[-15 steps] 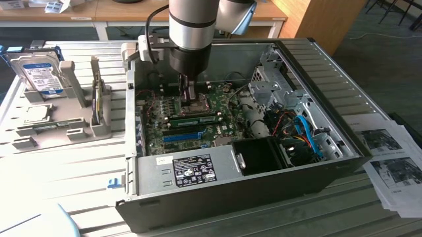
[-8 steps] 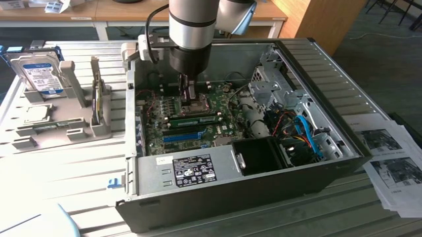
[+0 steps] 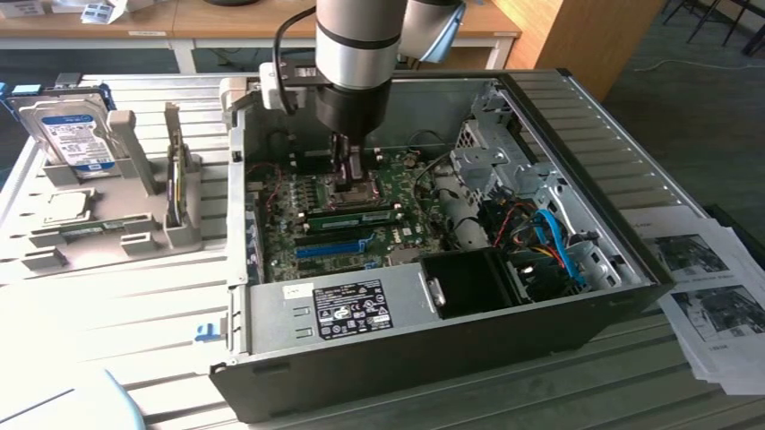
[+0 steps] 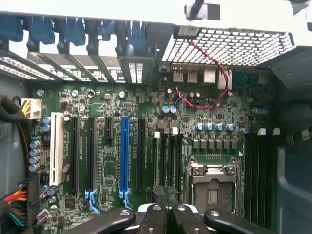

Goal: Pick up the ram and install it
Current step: 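Press down the ram until it locks into place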

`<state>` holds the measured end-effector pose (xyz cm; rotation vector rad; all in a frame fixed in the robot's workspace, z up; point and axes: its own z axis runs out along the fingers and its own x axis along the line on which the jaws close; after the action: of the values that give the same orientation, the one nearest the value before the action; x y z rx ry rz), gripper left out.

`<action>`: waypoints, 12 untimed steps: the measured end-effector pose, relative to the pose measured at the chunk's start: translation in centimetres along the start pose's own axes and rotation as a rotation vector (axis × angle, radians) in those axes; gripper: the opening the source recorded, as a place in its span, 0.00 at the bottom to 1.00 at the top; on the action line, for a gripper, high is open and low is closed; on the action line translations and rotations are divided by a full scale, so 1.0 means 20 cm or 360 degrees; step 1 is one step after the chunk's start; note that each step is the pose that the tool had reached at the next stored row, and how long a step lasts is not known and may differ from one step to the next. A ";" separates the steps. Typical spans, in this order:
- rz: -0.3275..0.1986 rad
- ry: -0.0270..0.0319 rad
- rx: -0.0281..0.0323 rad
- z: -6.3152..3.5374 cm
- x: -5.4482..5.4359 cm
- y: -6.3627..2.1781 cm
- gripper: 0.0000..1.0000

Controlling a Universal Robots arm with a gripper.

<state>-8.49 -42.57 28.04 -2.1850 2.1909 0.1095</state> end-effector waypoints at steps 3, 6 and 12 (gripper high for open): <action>0.0000 0.00000 -0.00002 -0.001 0.00 -0.026 0.09; 0.0000 0.00000 -0.00003 -0.001 0.00 -0.049 0.09; 0.0000 0.00000 -0.00008 -0.002 0.00 -0.090 0.09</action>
<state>-6.70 -42.57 28.04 -2.1853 2.1910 0.1101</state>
